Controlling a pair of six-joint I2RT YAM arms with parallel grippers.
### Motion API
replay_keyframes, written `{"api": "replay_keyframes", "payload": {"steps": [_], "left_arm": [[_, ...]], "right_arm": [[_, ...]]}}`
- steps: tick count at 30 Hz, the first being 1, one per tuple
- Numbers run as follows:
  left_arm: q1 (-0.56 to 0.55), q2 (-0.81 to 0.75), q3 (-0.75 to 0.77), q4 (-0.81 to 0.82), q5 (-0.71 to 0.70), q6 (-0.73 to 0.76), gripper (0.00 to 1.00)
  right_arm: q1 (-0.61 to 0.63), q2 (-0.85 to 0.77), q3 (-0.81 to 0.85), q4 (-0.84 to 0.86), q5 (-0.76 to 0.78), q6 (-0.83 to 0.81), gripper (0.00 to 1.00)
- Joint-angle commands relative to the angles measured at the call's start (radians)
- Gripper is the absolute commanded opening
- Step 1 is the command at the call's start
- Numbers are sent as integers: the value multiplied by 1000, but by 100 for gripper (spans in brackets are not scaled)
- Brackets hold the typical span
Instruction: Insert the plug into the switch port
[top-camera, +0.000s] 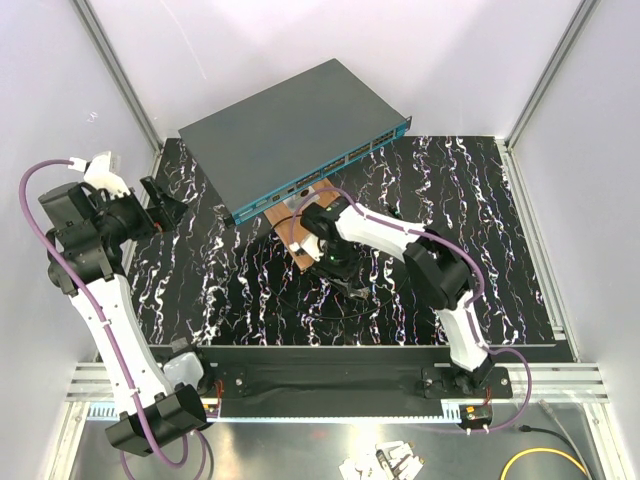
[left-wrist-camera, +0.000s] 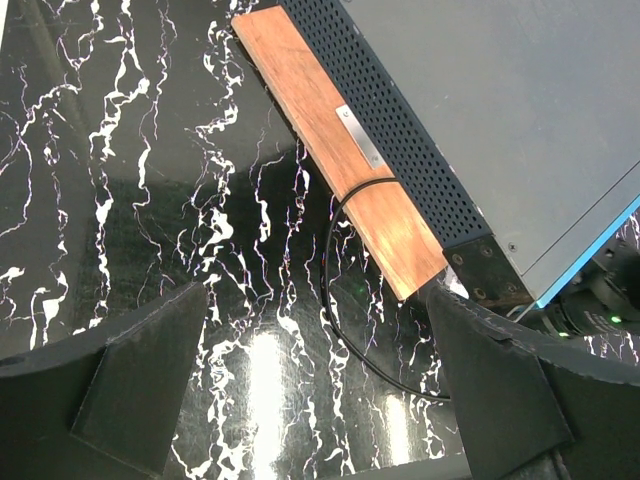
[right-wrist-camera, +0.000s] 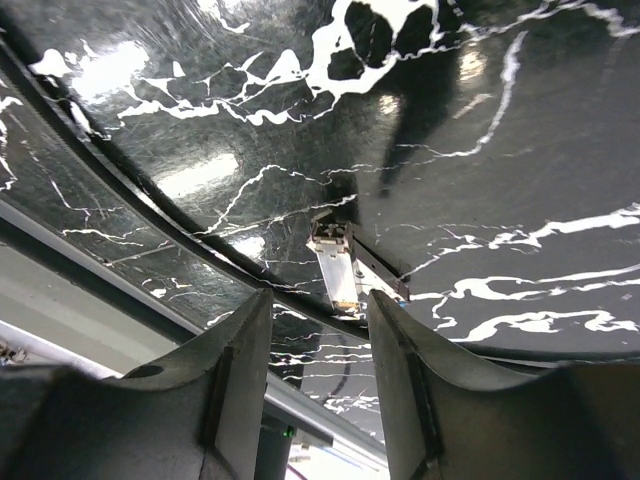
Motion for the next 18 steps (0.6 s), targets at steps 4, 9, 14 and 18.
{"api": "replay_keyframes", "payload": {"steps": [4,9,14,18], "left_arm": [[2,-18,-4,30,-11,14,99],[2,-18,-5,44,0,5,99],[2,-13,-4,49,9,-1,99],[2,-15,-9,53,0,3,99]], "right_arm": [[15,55,63,-58,-7,9,51],[15,83,94,-63,-9,13,51],[15,116,114,-74,-10,4,48],[15,130,114,-71,-3,3,43]]}}
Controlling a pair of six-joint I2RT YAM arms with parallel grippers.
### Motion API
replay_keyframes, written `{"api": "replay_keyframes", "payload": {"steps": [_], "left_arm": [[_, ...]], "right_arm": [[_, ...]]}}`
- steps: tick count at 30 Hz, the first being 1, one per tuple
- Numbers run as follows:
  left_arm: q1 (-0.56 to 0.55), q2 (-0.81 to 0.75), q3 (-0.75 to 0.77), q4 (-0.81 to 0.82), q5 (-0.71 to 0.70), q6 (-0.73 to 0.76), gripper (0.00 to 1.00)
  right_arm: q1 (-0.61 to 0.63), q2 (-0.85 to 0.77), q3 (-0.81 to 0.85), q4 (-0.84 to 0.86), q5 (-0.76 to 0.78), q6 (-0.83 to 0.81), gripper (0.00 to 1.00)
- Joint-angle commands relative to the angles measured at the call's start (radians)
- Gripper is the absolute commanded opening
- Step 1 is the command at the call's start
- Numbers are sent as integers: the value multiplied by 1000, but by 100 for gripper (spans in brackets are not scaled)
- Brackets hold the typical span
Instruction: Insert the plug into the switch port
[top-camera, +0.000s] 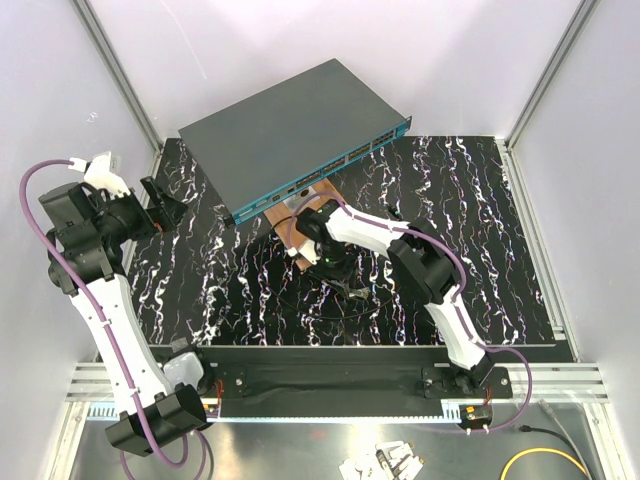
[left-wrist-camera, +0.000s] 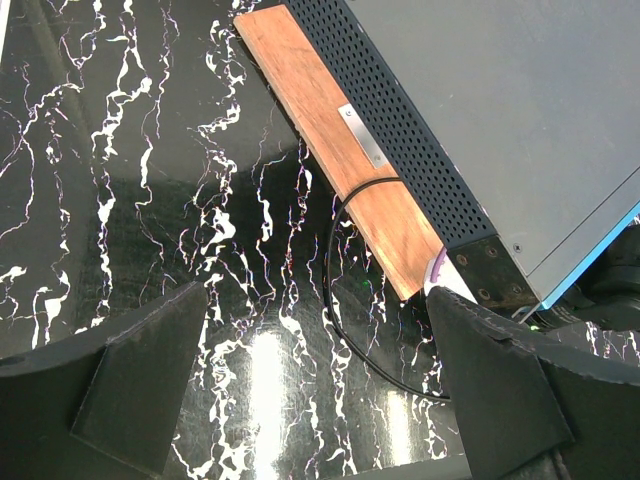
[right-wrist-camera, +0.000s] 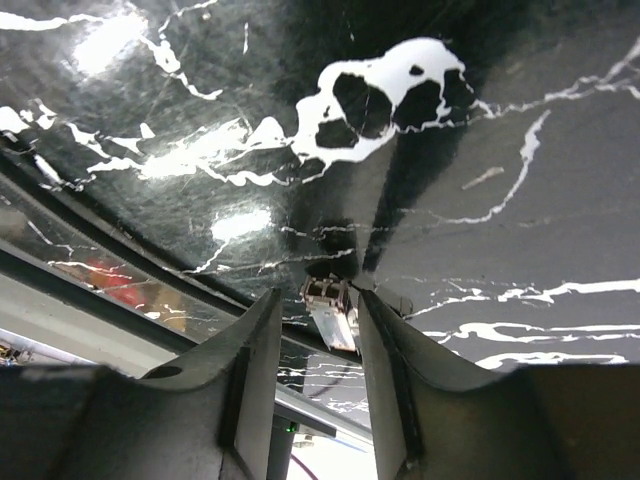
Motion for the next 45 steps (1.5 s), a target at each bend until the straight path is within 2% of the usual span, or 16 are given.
{"api": "replay_keyframes", "payload": {"steps": [1,5,9,15,17,20,24,28,30,31,33,35,37,41,43,45], "left_arm": [[2,-13,-5,49,4,4,99],[2,-16,-11,51,6,1,99],[2,-24,-33,61,19,-10,99],[2,-42,-33,63,61,2,99],[4,-45,-19,65,78,15,99],[2,-65,-4,74,122,27,99],[2,-117,9,149,246,-8,99],[2,-168,13,349,393,-246,99],[2,-183,7,532,432,-364,99],[-1,-186,1,598,440,-478,99],[-35,-180,-4,738,423,-549,99],[-138,-156,28,737,371,-533,99],[-240,-107,96,637,267,-395,98],[-593,-7,190,543,92,-229,96],[-721,65,216,505,-37,-125,94],[-934,111,246,474,-123,14,92]], "right_arm": [[10,11,31,-23,0,-6,43],[10,17,25,-16,10,-9,34],[9,-1,33,-14,0,2,13],[3,-129,22,-25,-87,10,12],[-13,-176,1,-17,-115,16,2],[-61,-298,-35,0,-208,13,0],[-173,-533,-56,11,-443,-9,0],[-334,-764,-79,95,-605,3,0],[-413,-894,-102,224,-584,63,0],[-422,-933,-116,277,-561,112,0],[-425,-1018,-128,443,-506,173,0],[-427,-1049,-135,596,-477,302,0],[-427,-1044,-125,682,-477,449,0],[-427,-1027,-165,962,-460,631,0],[-425,-1023,-214,1047,-423,663,0],[-425,-1001,-230,1118,-365,672,0]]}}
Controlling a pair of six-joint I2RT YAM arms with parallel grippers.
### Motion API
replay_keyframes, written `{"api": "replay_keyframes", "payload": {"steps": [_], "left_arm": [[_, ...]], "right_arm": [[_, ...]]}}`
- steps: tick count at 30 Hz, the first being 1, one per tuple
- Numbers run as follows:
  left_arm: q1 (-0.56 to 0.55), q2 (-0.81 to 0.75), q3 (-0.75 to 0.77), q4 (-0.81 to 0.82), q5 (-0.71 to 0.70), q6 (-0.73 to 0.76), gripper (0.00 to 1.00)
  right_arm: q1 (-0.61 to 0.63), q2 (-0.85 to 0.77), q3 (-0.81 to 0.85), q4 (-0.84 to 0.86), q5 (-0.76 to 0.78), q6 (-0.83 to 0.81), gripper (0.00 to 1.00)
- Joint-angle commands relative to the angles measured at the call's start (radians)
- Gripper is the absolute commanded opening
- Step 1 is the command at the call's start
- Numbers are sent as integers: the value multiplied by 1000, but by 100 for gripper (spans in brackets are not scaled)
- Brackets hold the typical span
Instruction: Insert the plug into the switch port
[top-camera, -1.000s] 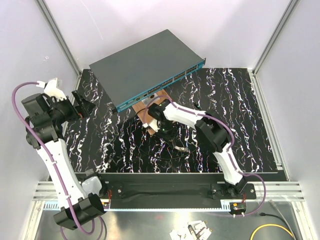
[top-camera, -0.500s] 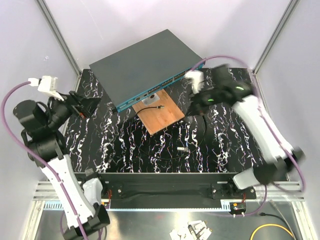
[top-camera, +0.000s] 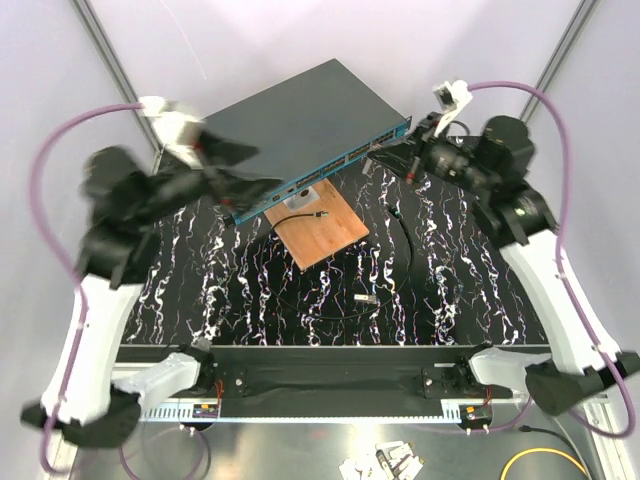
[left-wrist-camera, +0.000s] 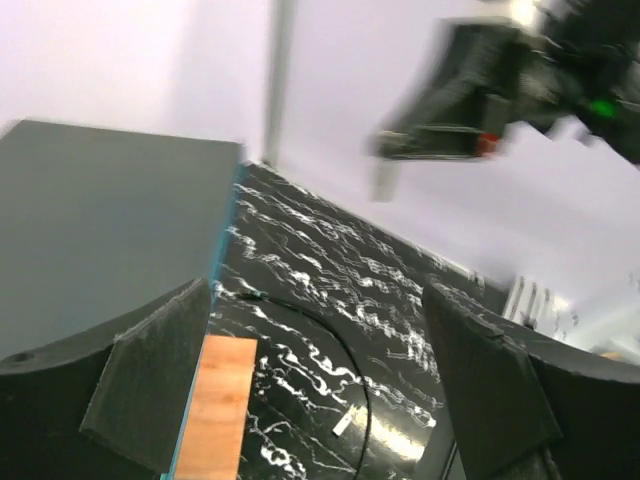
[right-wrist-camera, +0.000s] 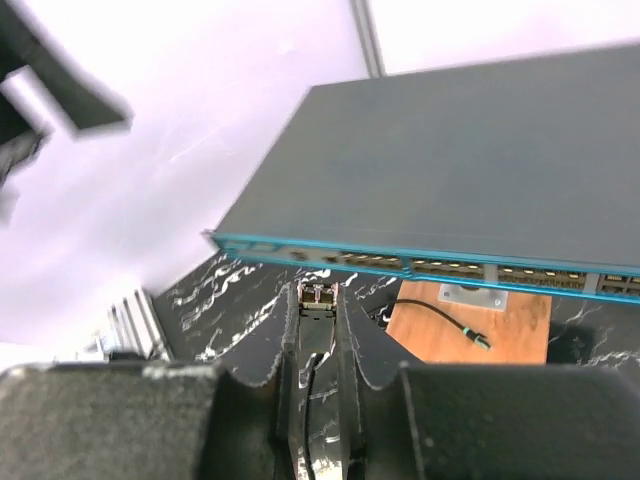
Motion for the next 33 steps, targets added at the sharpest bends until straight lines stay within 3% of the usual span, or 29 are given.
{"api": "replay_keyframes", "payload": {"steps": [1,2,5,12,16,29,33], "left_arm": [[-255,97,48,-60,-312,258,91],[-347,129,48,-53,-351,277,91],[-461,203,56,-27,-481,306,89],[-632,287,67,76,-714,358,85],[-660,307,79,87,-796,326,76],[-666,352,125,116,-814,341,57],[-667,355,121,119,-811,355,41]], "right_arm": [[4,49,-36,229,87,130,0],[4,65,-33,234,99,134,0],[4,73,-35,272,99,180,0],[5,42,-111,403,52,279,0],[5,20,-148,412,38,305,0],[36,-16,-211,409,-36,334,0],[41,-21,-219,410,-34,335,0]]}}
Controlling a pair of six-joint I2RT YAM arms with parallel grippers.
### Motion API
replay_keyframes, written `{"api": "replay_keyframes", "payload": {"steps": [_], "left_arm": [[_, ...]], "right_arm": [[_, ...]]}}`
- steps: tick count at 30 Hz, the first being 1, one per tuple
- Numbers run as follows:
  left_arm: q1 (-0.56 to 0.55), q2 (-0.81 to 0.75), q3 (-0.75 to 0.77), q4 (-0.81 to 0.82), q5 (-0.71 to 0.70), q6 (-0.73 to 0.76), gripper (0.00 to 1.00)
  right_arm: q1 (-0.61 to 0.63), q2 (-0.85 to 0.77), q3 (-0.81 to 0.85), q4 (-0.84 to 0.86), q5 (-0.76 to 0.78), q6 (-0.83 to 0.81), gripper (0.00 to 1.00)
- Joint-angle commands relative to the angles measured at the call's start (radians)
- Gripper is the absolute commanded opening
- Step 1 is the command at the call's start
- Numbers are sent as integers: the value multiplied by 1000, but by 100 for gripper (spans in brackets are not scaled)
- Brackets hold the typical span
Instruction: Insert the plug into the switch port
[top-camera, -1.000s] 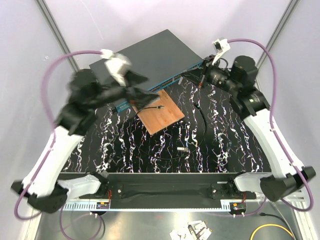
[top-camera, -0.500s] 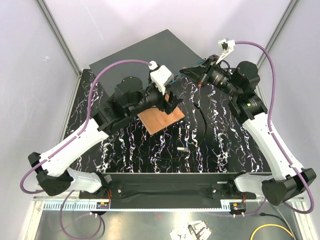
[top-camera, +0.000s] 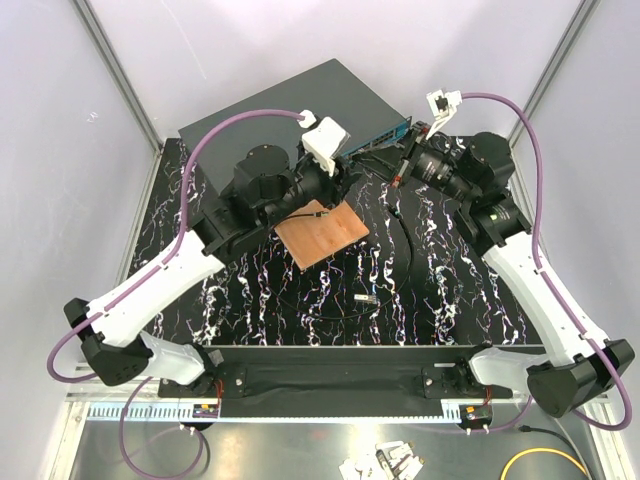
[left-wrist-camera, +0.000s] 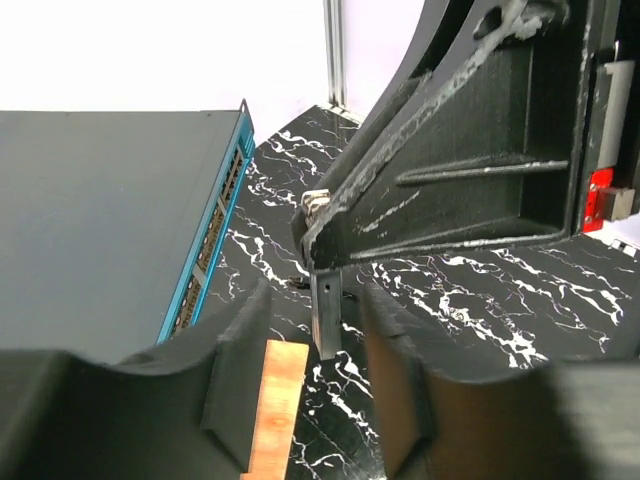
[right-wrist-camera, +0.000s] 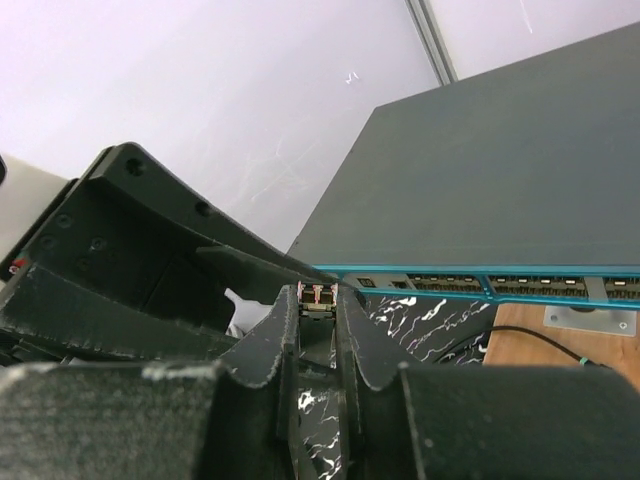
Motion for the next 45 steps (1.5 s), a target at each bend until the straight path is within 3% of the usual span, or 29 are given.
{"api": "replay_keyframes", "payload": {"steps": [1,5,6,8,9,13,17,18,20,24,26,28,33,38,45], "left_arm": [[-5,-2,38,62,-12,27,32],[-5,-12,14,51,-15,54,5],[-5,-19,6,51,-17,80,0],[-7,-46,-22,50,-28,116,0],[-5,-57,-32,53,-38,163,0],[-7,-134,-83,50,-55,327,0],[-5,-254,-156,73,-37,565,0],[-5,-273,-193,79,-7,681,0],[-7,-316,-242,83,27,798,0],[-11,-417,-389,7,164,1178,0],[-24,-454,-463,36,175,1368,0],[-37,-482,-537,53,173,1464,0],[-76,-454,-542,67,106,1549,0],[-130,-411,-542,99,20,1547,0],[-140,-401,-559,105,3,1570,0]], "right_arm": [[10,-32,-3,46,-20,17,0],[10,-35,5,38,-26,19,3],[8,-35,14,18,-33,17,21],[8,-33,64,-89,-67,-30,40],[5,-33,106,-132,-78,-84,62],[-4,-29,257,-495,-148,-282,89],[-7,45,446,-791,-240,-417,90],[-7,56,503,-836,-250,-437,91],[-10,85,543,-945,-262,-514,86],[-7,157,644,-1115,-268,-685,78],[-7,213,708,-1242,-280,-792,75],[2,267,744,-1340,-267,-849,74],[117,269,708,-1337,-71,-968,69],[240,180,554,-1125,90,-953,65],[280,188,486,-1024,169,-908,63]]}}
